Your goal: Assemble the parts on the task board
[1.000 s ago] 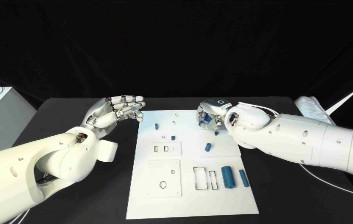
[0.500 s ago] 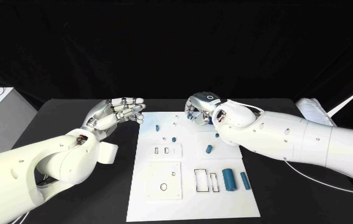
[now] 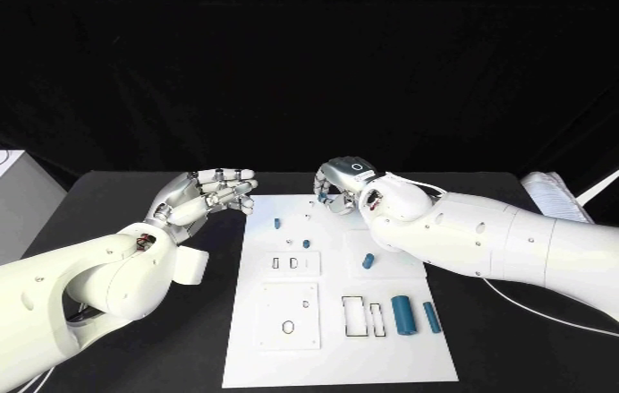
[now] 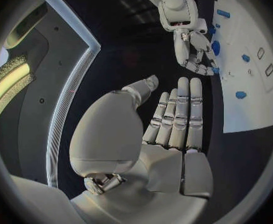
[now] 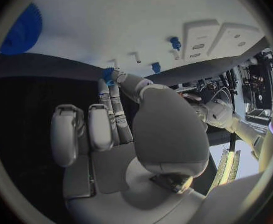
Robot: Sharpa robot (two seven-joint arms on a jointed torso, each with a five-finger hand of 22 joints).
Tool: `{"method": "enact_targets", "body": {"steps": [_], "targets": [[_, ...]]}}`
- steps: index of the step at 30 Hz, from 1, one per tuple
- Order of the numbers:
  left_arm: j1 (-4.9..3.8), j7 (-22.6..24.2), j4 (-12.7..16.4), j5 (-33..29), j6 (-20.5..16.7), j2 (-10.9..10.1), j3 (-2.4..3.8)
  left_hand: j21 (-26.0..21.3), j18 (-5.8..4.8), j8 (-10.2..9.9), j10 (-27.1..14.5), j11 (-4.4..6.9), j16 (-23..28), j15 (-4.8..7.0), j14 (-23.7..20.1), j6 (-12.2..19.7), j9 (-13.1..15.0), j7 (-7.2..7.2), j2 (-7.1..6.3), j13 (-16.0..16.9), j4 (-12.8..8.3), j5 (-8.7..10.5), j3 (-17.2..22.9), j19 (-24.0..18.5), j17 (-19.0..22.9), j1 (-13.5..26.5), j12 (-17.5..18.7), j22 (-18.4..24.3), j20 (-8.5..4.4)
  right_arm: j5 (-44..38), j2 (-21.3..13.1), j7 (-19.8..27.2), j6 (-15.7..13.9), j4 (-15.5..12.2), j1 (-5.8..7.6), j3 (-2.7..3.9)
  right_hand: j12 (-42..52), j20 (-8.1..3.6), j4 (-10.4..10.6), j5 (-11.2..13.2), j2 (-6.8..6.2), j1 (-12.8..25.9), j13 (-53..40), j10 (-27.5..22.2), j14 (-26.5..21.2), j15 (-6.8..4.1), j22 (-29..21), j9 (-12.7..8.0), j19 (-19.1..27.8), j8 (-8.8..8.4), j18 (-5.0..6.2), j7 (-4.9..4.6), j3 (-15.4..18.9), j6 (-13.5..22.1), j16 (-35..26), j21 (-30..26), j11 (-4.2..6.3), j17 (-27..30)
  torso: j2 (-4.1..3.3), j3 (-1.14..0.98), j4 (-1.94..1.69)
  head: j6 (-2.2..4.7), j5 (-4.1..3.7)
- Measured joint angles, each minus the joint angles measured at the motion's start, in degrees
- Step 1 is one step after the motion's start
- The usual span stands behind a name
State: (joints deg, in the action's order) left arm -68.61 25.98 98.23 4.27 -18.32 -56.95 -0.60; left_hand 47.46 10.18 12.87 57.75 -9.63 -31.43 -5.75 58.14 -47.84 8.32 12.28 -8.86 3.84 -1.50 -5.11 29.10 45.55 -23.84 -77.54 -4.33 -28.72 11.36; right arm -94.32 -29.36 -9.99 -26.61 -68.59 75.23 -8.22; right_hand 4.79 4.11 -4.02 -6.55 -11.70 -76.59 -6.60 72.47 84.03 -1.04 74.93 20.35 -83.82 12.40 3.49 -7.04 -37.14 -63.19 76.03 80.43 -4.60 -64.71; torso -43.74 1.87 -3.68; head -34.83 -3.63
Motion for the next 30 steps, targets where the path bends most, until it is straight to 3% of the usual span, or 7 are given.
{"method": "enact_targets", "body": {"steps": [9, 30], "targets": [[-0.46, -0.05, -0.17, 0.0, 0.09, 0.05, 0.01, 0.0, -0.01, 0.0, 0.0, 0.0, 0.0, 0.0, 0.0, 0.0, 0.0, 0.0, 0.0, 0.0, 0.0, 0.0, 0.0, 0.0, 0.01, 0.0, 0.0, 0.0, 0.0, 0.01, 1.35, 0.05, -0.37, 1.1, -0.21, 0.0, -0.16, 0.0, -0.09, -0.24, 0.0, 0.0, 0.0, 0.0, 0.0, 0.0, -0.01, 0.09, 0.0, 0.0, 0.0, 0.0, 0.05, 0.0, 0.0, 0.0, 0.0, -0.02, -0.18, 0.19, -0.21, 0.06, 0.04], [-0.98, -0.2, -0.12, 0.01, 0.19, 0.03, 0.01, 0.23, 0.0, 0.0, 0.0, 0.0, -0.28, -0.2, -0.2, 0.0, 0.0, 0.0, 0.0, 0.0, 0.0, 0.0, 0.0, 0.0, -0.05, 0.0, 0.0, -0.16, 0.01, 0.13, 3.01, 0.21, -0.48, 2.82, -0.68, 0.0, -0.36, 0.0, -0.09, -0.23, 0.0, 0.0, 0.0, 0.0, 0.0, 0.01, -0.02, 0.16, 0.01, 0.0, 0.0, -0.16, 0.07, 0.16, 0.0, 0.0, 0.0, 0.04, -0.43, 0.21, -0.28, -0.3, 0.36]]}}
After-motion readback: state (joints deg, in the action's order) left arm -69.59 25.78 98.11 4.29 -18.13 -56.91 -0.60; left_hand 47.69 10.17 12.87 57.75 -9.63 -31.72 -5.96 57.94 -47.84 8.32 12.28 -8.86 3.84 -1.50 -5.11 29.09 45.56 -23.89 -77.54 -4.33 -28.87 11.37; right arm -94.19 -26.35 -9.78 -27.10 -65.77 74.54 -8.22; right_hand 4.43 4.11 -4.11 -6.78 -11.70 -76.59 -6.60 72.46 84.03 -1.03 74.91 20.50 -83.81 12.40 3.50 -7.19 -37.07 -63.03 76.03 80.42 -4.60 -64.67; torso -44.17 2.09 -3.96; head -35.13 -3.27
